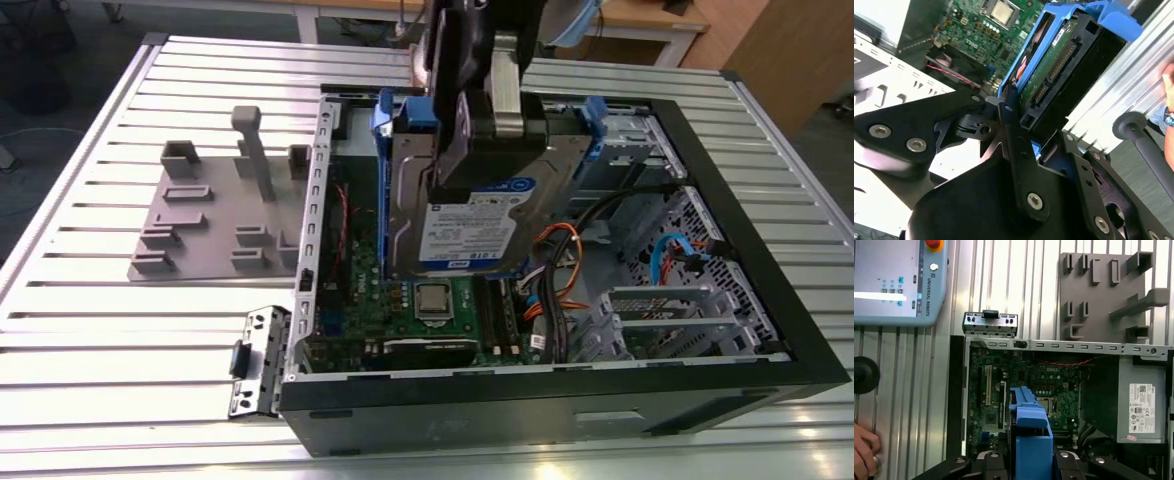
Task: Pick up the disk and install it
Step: 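Pick up the disk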
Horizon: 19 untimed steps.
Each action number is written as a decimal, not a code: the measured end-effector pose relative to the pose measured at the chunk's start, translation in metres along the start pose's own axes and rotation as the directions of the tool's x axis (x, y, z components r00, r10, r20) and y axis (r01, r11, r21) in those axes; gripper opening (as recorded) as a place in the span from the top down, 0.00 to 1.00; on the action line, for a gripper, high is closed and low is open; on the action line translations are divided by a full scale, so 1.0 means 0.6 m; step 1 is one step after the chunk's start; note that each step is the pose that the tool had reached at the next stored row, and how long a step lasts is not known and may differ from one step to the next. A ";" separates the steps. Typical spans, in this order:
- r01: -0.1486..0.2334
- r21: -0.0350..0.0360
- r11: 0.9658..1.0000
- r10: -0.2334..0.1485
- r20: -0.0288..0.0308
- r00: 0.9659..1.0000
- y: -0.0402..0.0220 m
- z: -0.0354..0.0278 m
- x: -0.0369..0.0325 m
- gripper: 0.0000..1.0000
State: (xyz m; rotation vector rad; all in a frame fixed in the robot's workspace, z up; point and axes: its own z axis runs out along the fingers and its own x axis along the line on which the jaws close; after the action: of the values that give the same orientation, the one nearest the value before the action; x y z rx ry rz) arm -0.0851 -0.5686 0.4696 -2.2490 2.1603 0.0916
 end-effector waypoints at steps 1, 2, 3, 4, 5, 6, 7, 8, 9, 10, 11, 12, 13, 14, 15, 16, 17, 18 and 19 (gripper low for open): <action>0.000 0.000 1.000 0.000 0.000 1.000 0.000 0.000 0.004 0.64; 0.000 0.000 1.000 0.000 0.000 1.000 0.000 0.000 0.008 0.64; 0.000 0.000 1.000 0.000 0.000 1.000 0.000 0.000 0.009 0.64; 0.000 0.000 1.000 0.000 0.000 1.000 0.000 0.000 0.010 0.64; 0.000 0.000 1.000 0.000 0.000 1.000 0.000 0.000 0.010 0.64; 0.000 0.000 1.000 0.000 0.000 1.000 0.000 0.000 0.010 0.64; 0.000 0.000 1.000 0.000 0.000 1.000 0.000 0.000 0.010 0.64; 0.000 0.000 1.000 0.000 0.000 1.000 0.000 0.000 0.010 0.64; 0.000 0.000 1.000 0.000 0.000 1.000 0.000 0.000 0.010 0.64; 0.000 0.000 1.000 0.000 0.000 1.000 0.000 0.000 0.010 0.64; 0.000 0.000 1.000 0.000 0.000 1.000 -0.001 -0.001 0.010 0.64; 0.000 0.000 1.000 0.000 0.000 1.000 -0.002 -0.001 0.010 0.64; 0.000 0.000 1.000 0.000 0.000 1.000 -0.004 -0.001 0.010 0.64; 0.000 0.000 1.000 0.000 0.000 1.000 -0.007 -0.001 0.010 0.64; 0.000 0.000 1.000 0.000 -0.001 1.000 -0.010 -0.001 0.011 0.64; 0.000 0.000 1.000 0.000 0.000 1.000 -0.013 -0.001 0.011 0.64; 0.000 0.000 1.000 0.000 0.000 1.000 -0.017 -0.001 0.011 0.64; 0.000 -0.001 1.000 0.000 0.000 1.000 -0.020 -0.001 0.012 0.64; 0.000 -0.001 1.000 0.000 -0.001 1.000 -0.023 -0.001 0.012 0.64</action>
State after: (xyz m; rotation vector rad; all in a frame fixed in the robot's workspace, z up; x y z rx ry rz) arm -0.0712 -0.5754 0.4694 -2.2496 2.1610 0.0918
